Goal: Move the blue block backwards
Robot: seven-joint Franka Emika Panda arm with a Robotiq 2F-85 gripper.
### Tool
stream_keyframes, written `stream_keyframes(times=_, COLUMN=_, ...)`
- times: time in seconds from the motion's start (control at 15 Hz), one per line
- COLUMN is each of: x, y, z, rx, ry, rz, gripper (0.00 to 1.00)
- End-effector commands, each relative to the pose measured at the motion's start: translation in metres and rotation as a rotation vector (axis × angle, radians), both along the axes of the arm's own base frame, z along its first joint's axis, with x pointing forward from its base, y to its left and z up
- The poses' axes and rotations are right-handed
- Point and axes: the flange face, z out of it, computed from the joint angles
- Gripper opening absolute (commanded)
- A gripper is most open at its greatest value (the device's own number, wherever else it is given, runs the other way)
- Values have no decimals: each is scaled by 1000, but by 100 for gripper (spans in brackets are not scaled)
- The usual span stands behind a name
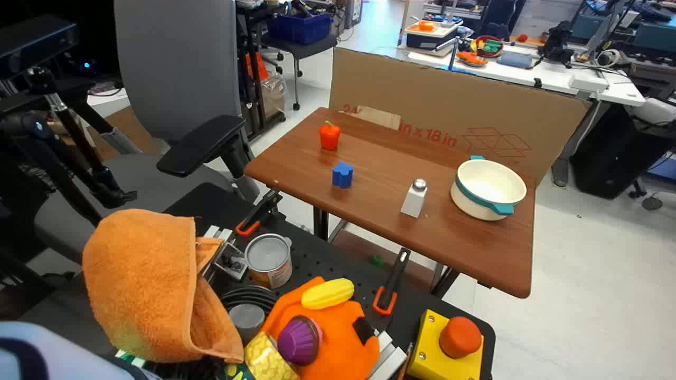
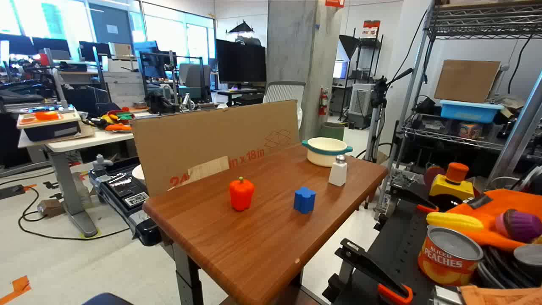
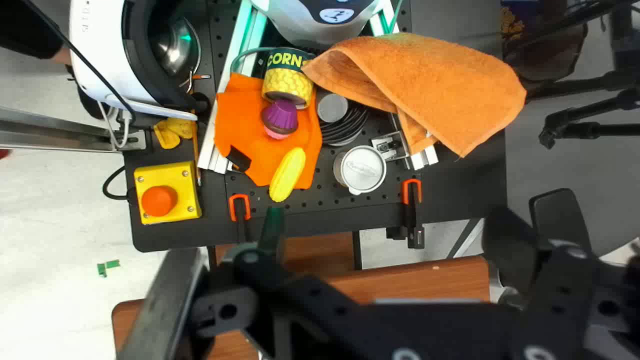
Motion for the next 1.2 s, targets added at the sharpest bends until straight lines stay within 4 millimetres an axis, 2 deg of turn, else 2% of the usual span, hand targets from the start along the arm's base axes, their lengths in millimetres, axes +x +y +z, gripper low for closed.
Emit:
stream_keyframes(times=0.0, x=0, y=0, z=0, rx=0, ry=0, rz=0, gripper=100)
stream_keyframes(times=0.67, x=0, y=0, z=0, rx=0, ry=0, rz=0, gripper=100)
stream_keyframes(times=0.8, x=10, y=5, z=-6, rx=-4, ry=2, rz=-3, gripper=100)
stream_keyframes(times=1.13, x=61, y=45, z=-46, rx=-30, ry=3, rz=-18, gripper=100)
